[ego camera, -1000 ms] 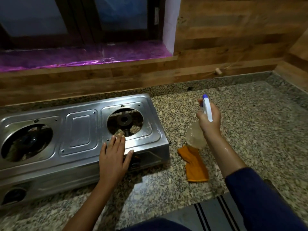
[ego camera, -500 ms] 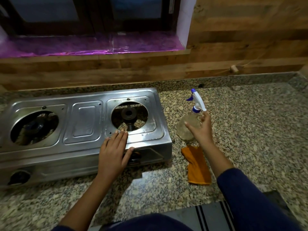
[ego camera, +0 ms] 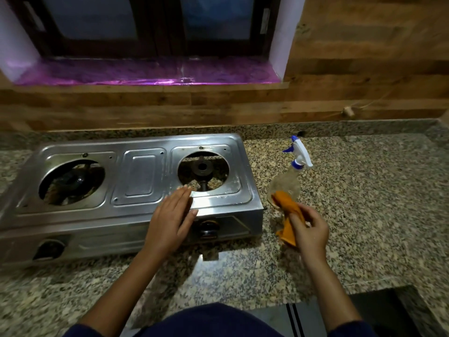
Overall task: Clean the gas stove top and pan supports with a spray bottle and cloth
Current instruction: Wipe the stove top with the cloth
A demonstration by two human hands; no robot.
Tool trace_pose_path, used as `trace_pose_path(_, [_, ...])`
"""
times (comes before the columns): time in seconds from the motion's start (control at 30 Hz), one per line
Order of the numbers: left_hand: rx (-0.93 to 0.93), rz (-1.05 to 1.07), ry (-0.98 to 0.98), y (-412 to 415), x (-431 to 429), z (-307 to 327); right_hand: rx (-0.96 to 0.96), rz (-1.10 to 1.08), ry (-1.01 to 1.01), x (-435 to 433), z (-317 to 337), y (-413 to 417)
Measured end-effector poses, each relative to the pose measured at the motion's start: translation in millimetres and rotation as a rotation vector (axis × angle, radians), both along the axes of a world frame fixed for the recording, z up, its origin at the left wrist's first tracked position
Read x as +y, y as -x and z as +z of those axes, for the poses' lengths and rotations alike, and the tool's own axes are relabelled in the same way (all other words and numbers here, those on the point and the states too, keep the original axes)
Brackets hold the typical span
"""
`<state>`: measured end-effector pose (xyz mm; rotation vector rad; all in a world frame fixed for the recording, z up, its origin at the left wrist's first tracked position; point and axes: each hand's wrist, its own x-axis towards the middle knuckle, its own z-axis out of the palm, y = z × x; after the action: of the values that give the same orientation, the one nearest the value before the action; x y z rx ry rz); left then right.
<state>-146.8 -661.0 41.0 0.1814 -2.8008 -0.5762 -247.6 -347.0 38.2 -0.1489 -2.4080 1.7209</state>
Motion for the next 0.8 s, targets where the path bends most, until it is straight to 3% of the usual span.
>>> trace_pose_path(0.07, [-0.003, 0.008, 0.0, -6.0, -19.6, 4.1, 0.096, -0.02, 0.107, -26.2, 29.7, 2.1])
trace_pose_path(0.17, [-0.02, 0.031, 0.014, -11.8, -48.8, 8.4, 0.215, 0.065, 0.0, -67.9, 53.3, 17.5])
trace_pose_path(0.37, [-0.103, 0.041, 0.082, -18.0, -92.1, -0.5, 0.097, 0.503, -0.822, -128.9, 30.3, 56.1])
trace_pose_path(0.47, [-0.089, 0.077, 0.11, -23.6, -106.3, -5.5, 0.035, 0.627, -1.075, -132.7, 17.1, 68.9])
trace_pose_path(0.63, [-0.145, 0.122, 0.09, -35.3, -129.6, -9.4, 0.042, 0.613, -1.102, -132.2, 14.3, 53.5])
trace_pose_path(0.8, [-0.093, 0.039, -0.257, -38.1, -134.9, -1.5, 0.1, 0.543, -0.977, -164.2, 8.4, -12.3])
